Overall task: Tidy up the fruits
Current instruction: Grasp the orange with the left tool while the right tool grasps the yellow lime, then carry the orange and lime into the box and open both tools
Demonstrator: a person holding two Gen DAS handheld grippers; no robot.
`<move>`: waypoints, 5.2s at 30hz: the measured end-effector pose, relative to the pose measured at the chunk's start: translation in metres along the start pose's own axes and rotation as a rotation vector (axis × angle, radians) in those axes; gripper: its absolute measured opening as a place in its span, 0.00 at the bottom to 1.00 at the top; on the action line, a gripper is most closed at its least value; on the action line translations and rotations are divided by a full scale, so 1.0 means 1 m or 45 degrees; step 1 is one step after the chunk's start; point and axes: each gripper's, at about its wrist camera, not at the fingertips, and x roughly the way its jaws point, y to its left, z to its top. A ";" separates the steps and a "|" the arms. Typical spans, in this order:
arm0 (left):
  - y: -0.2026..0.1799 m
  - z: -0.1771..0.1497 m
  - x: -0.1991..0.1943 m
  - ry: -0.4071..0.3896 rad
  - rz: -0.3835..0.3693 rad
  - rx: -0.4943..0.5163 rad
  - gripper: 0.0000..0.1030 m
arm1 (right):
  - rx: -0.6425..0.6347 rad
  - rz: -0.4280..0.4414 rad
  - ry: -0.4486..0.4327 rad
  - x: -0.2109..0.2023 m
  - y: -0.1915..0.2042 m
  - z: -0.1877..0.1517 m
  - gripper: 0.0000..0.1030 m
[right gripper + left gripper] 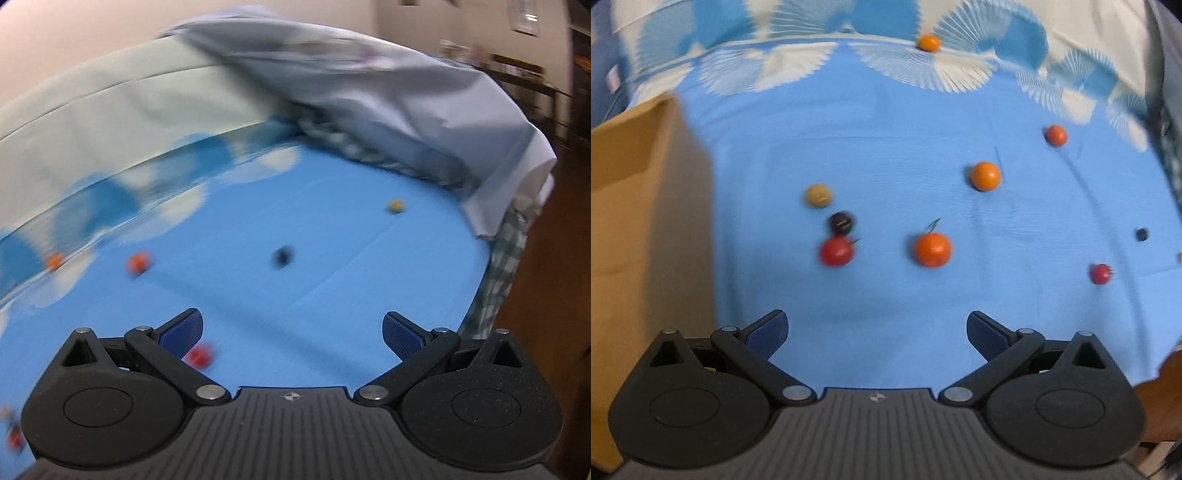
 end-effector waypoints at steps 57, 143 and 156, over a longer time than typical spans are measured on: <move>0.071 -0.064 -0.167 -0.426 -0.047 0.053 0.39 | -0.149 0.905 -0.057 -0.128 0.177 -0.020 0.26; 0.350 -0.125 -0.063 -0.167 0.167 -0.219 0.79 | -1.099 0.969 0.367 -0.251 0.429 -0.285 0.32; 0.330 -0.174 -0.143 -0.332 0.223 -0.255 1.00 | -1.115 1.082 0.160 -0.319 0.376 -0.244 0.97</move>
